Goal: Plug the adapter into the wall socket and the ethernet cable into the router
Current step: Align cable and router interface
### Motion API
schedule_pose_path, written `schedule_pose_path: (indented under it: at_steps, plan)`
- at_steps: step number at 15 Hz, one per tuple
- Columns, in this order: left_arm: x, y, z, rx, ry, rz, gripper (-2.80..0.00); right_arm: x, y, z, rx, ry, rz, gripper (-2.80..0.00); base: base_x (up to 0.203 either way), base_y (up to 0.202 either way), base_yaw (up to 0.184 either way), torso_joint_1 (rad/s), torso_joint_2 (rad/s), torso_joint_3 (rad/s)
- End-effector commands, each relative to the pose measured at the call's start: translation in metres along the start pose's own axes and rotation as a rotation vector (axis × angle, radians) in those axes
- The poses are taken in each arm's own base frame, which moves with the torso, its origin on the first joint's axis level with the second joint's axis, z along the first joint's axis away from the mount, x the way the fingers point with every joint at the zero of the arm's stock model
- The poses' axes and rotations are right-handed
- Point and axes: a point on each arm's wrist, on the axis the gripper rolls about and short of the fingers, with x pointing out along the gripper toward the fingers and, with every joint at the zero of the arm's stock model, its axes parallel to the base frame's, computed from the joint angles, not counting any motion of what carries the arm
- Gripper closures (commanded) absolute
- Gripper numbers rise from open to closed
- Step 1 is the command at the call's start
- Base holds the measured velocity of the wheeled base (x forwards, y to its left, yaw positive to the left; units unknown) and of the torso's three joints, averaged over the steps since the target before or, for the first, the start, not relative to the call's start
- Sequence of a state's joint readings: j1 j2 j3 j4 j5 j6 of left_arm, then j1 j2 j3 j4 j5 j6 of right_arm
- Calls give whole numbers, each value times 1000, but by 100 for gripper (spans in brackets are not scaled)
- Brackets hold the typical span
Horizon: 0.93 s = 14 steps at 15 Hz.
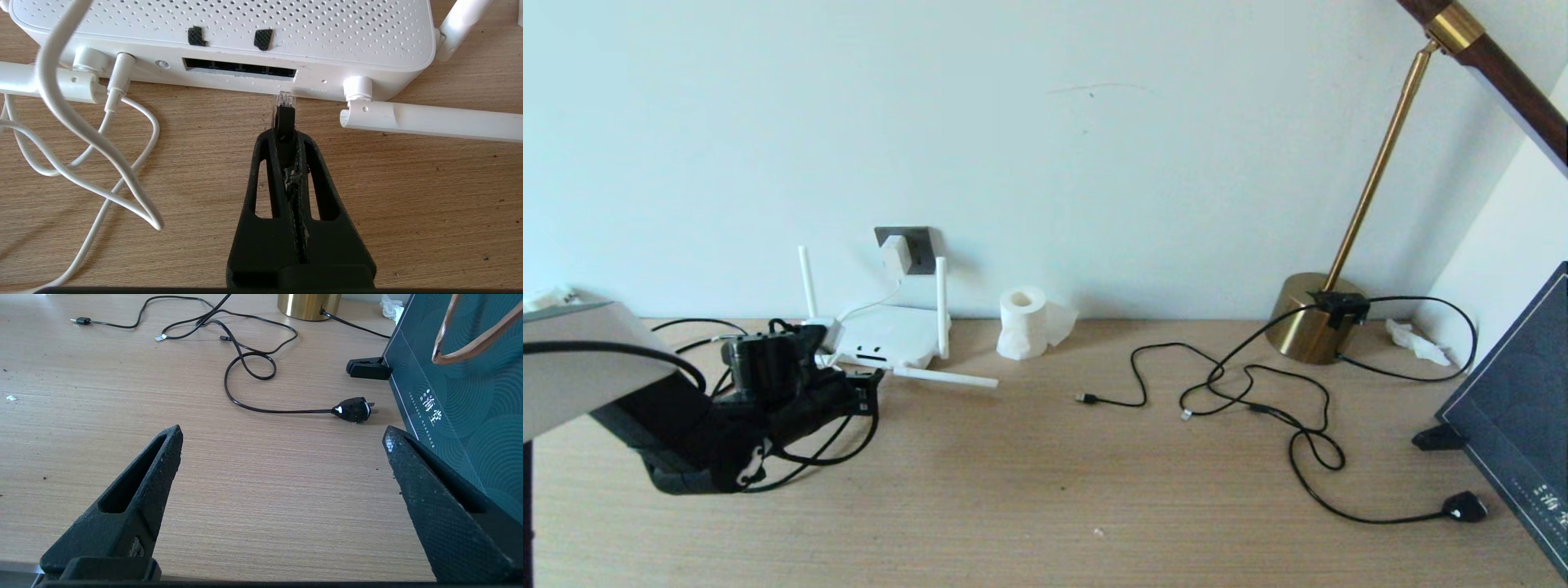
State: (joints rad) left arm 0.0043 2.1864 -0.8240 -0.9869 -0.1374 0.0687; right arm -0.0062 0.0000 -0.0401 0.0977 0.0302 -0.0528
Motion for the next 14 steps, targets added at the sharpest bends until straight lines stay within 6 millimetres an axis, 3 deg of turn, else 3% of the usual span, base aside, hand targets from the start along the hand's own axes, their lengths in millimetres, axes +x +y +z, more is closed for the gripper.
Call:
schedule_pose_path:
  at_steps: [1, 14]
  plan:
    - [0, 1, 0, -1, -3, 3, 0, 0, 0, 0, -1, 2, 1, -280, 0, 0, 0, 0, 0, 0]
    - [-5, 4, -1, -3, -9, 11, 0, 0, 0, 0, -1, 2, 1, -280, 0, 0, 0, 0, 0, 0]
